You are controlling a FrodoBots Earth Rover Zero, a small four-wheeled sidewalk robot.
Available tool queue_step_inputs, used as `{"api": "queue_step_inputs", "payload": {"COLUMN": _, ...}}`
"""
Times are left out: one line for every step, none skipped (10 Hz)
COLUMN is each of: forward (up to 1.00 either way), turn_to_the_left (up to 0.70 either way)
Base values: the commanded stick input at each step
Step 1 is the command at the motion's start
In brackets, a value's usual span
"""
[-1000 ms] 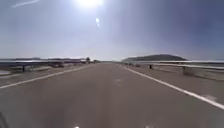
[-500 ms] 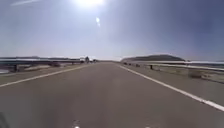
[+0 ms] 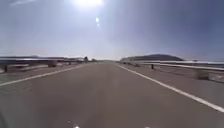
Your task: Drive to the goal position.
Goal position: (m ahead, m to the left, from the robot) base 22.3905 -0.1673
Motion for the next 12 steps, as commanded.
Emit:
{"api": "queue_step_inputs", "payload": {"forward": 1.0, "turn_to_the_left": 0.0}}
{"api": "queue_step_inputs", "payload": {"forward": 1.0, "turn_to_the_left": 0.0}}
{"api": "queue_step_inputs", "payload": {"forward": 1.0, "turn_to_the_left": 0.0}}
{"api": "queue_step_inputs", "payload": {"forward": 1.0, "turn_to_the_left": 0.0}}
{"api": "queue_step_inputs", "payload": {"forward": 1.0, "turn_to_the_left": 0.0}}
{"api": "queue_step_inputs", "payload": {"forward": 1.0, "turn_to_the_left": 0.0}}
{"api": "queue_step_inputs", "payload": {"forward": 1.0, "turn_to_the_left": 0.0}}
{"api": "queue_step_inputs", "payload": {"forward": 1.0, "turn_to_the_left": 0.0}}
{"api": "queue_step_inputs", "payload": {"forward": 1.0, "turn_to_the_left": 0.0}}
{"api": "queue_step_inputs", "payload": {"forward": 1.0, "turn_to_the_left": 0.0}}
{"api": "queue_step_inputs", "payload": {"forward": 1.0, "turn_to_the_left": 0.0}}
{"api": "queue_step_inputs", "payload": {"forward": 1.0, "turn_to_the_left": 0.0}}
